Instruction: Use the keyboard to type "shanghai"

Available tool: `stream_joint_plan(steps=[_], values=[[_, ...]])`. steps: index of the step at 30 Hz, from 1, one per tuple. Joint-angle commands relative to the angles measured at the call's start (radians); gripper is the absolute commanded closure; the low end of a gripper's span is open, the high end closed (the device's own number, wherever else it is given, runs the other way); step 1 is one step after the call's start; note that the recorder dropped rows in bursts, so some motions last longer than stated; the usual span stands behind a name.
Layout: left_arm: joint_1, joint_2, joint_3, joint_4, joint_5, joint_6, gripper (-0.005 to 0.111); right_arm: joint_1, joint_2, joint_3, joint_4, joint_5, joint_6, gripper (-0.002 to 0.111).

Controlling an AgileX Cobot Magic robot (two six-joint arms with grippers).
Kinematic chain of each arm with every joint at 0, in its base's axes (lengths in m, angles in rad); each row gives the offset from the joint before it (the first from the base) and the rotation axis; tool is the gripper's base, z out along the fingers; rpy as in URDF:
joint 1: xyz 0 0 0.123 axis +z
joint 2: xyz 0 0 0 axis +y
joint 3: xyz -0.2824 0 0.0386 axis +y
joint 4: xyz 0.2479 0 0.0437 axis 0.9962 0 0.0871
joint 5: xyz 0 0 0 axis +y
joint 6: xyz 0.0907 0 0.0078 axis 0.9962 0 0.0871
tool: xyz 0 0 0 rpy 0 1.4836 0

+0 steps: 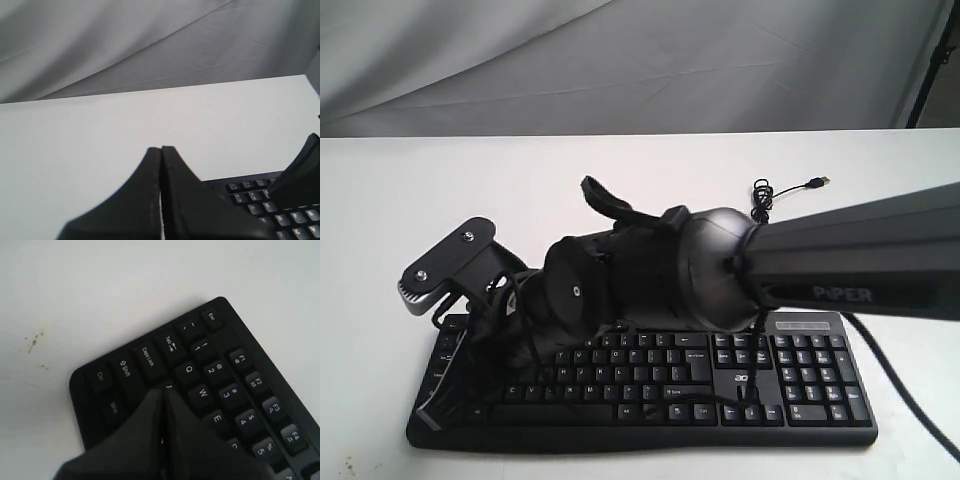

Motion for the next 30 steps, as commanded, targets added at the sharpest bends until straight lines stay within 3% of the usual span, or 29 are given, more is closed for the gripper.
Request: stream_joint_plan(steps=[1,30], values=[[-0.004,-0.003,0.004,0.005,-0.006,-0.003,0.107,0.002,0.046,-0.056,0.008,0.006,-0.014,0.108],[-0.004,-0.003,0.004,0.005,-0.006,-0.003,0.107,-0.007,0.087,-0.03,-0.04,-0.054,-0.012,0.108]])
